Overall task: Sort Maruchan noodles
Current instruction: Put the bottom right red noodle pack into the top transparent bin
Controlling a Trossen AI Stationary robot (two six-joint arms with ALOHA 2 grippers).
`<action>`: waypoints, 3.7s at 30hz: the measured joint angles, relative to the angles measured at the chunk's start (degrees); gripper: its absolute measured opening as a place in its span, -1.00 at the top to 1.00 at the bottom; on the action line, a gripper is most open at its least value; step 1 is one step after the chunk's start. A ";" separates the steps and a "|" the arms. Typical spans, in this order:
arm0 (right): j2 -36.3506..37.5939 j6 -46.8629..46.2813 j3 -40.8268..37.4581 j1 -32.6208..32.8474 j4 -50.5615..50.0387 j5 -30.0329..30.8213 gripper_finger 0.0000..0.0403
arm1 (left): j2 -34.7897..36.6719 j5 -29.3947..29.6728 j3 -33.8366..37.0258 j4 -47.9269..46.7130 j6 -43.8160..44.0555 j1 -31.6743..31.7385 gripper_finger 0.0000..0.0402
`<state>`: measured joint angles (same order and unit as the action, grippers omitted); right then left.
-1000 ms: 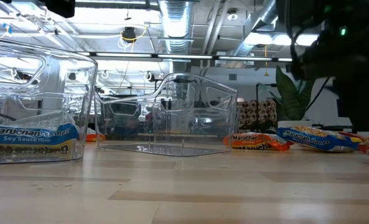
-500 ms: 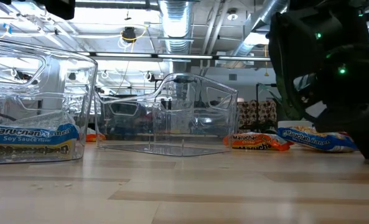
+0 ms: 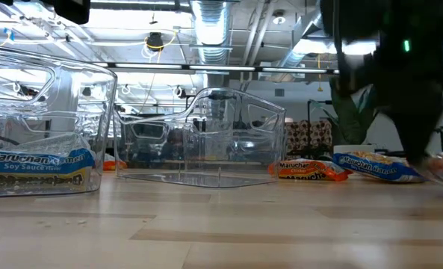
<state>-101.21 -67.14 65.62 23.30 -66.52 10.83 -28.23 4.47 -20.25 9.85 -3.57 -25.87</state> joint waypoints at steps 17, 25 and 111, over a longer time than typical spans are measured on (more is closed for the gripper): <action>16.27 4.68 11.68 0.01 1.58 21.93 0.94 | 0.04 0.72 -0.02 0.13 0.62 -0.01 0.49; 4.58 9.53 11.68 -4.05 2.85 17.68 0.44 | 0.07 0.72 -0.02 -0.24 1.29 0.00 0.49; -9.72 17.66 17.86 -9.28 -19.43 -6.64 0.96 | 0.04 0.90 -0.04 -1.62 2.34 0.00 0.49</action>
<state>-110.93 -49.48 83.48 14.02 -85.94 4.18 -28.18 5.37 -20.29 8.23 -1.23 -25.87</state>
